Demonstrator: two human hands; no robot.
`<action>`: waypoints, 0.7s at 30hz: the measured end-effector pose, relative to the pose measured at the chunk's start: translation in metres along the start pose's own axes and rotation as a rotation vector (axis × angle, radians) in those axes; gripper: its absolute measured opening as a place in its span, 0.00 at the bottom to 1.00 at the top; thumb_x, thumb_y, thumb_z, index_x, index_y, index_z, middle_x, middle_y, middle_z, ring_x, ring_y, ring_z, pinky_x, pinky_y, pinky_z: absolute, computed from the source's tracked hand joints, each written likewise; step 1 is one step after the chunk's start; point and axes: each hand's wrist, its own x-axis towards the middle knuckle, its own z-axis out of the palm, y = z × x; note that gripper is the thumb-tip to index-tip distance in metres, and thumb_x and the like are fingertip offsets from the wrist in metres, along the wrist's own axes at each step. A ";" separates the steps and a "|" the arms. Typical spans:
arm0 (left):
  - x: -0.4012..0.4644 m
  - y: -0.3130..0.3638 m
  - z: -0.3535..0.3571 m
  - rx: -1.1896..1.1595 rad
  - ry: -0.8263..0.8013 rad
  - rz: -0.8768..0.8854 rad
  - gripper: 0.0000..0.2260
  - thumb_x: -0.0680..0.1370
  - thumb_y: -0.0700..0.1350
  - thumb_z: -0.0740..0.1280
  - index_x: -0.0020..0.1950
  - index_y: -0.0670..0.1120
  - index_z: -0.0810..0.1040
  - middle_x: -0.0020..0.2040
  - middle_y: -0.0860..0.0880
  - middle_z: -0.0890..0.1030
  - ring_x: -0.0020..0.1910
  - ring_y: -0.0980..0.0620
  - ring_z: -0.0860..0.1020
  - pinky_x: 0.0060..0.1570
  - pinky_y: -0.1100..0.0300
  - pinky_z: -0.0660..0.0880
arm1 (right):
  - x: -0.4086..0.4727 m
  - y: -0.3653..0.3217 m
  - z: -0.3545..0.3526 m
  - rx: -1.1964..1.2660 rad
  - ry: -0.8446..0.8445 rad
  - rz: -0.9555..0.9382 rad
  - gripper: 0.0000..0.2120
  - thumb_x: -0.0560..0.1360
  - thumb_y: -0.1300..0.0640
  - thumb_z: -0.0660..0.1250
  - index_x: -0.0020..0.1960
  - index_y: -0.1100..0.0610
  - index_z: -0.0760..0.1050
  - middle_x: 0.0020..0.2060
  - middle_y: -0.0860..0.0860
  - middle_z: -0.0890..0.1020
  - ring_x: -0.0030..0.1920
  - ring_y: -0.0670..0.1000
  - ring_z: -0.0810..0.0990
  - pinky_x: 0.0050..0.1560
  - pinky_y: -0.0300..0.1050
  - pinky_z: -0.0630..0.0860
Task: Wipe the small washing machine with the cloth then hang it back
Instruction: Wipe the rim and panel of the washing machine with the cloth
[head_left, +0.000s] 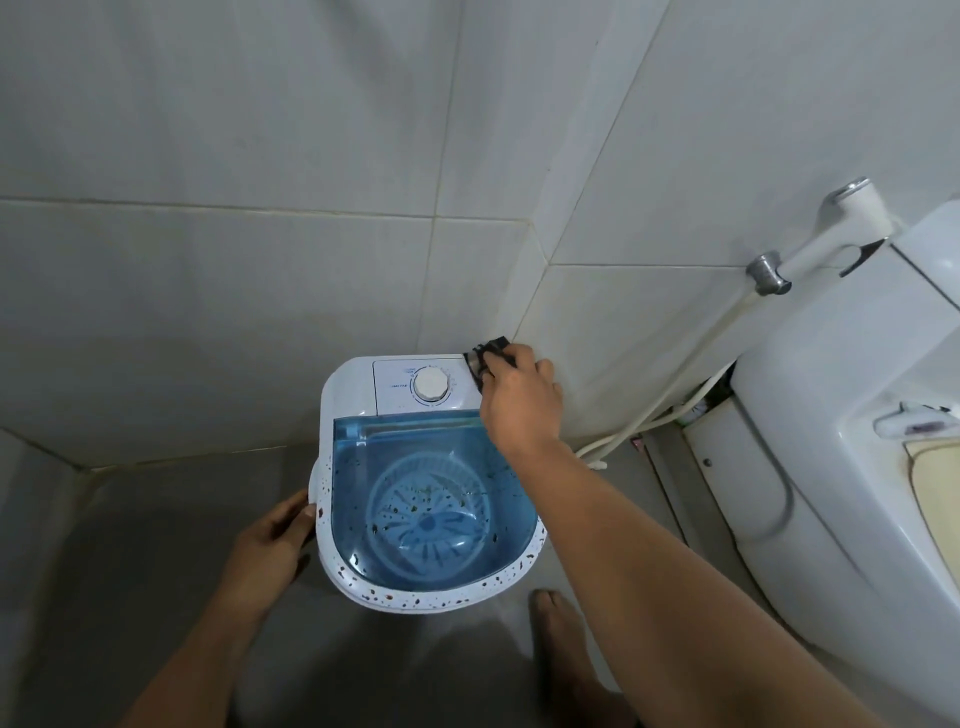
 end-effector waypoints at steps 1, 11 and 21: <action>-0.001 0.001 0.000 -0.004 0.002 -0.001 0.10 0.80 0.47 0.65 0.59 0.60 0.79 0.57 0.48 0.84 0.59 0.47 0.81 0.65 0.44 0.73 | 0.000 -0.007 0.000 0.018 -0.011 0.048 0.17 0.82 0.55 0.61 0.70 0.48 0.76 0.66 0.52 0.74 0.58 0.59 0.72 0.51 0.54 0.73; -0.002 -0.001 0.000 -0.026 0.004 0.010 0.09 0.80 0.48 0.66 0.53 0.62 0.81 0.55 0.50 0.85 0.58 0.48 0.81 0.64 0.43 0.73 | -0.019 0.014 -0.002 -0.117 0.024 -0.176 0.17 0.79 0.57 0.66 0.68 0.51 0.78 0.64 0.55 0.76 0.54 0.61 0.75 0.47 0.58 0.77; -0.005 0.004 0.002 -0.004 0.010 0.010 0.10 0.81 0.46 0.65 0.51 0.63 0.80 0.55 0.51 0.84 0.58 0.49 0.80 0.64 0.44 0.73 | -0.015 -0.002 -0.004 -0.090 -0.044 -0.201 0.18 0.80 0.56 0.65 0.70 0.51 0.75 0.66 0.55 0.75 0.55 0.60 0.74 0.48 0.56 0.77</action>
